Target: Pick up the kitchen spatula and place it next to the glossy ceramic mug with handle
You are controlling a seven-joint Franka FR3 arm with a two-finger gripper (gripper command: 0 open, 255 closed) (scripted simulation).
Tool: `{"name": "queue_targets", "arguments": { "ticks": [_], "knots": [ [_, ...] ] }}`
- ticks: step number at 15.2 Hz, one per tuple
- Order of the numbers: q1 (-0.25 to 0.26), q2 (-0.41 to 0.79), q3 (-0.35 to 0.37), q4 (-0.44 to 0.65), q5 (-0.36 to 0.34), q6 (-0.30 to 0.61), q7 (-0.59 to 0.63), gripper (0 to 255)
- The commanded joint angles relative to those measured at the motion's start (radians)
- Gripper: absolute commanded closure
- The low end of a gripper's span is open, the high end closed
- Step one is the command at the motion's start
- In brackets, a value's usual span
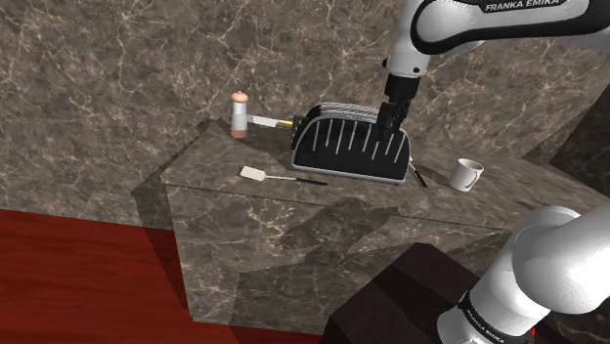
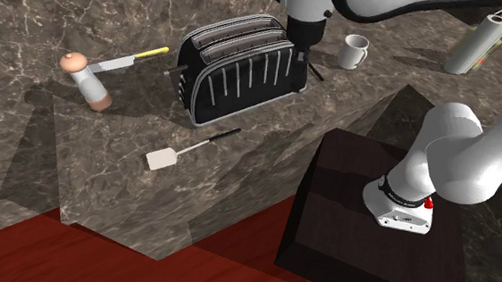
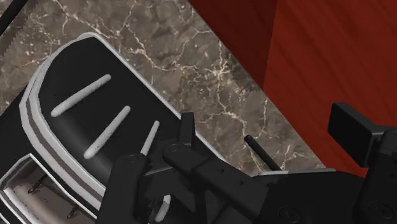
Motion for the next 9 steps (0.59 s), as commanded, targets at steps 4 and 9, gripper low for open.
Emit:
{"name": "queue_targets", "arguments": {
  "ticks": [4,9],
  "knots": [
    [0.04,0.17,-0.003,0.062,0.011,0.107,-0.098,0],
    [0.073,0.341,0.006,0.152,0.027,0.187,-0.19,0]
  ]
}}
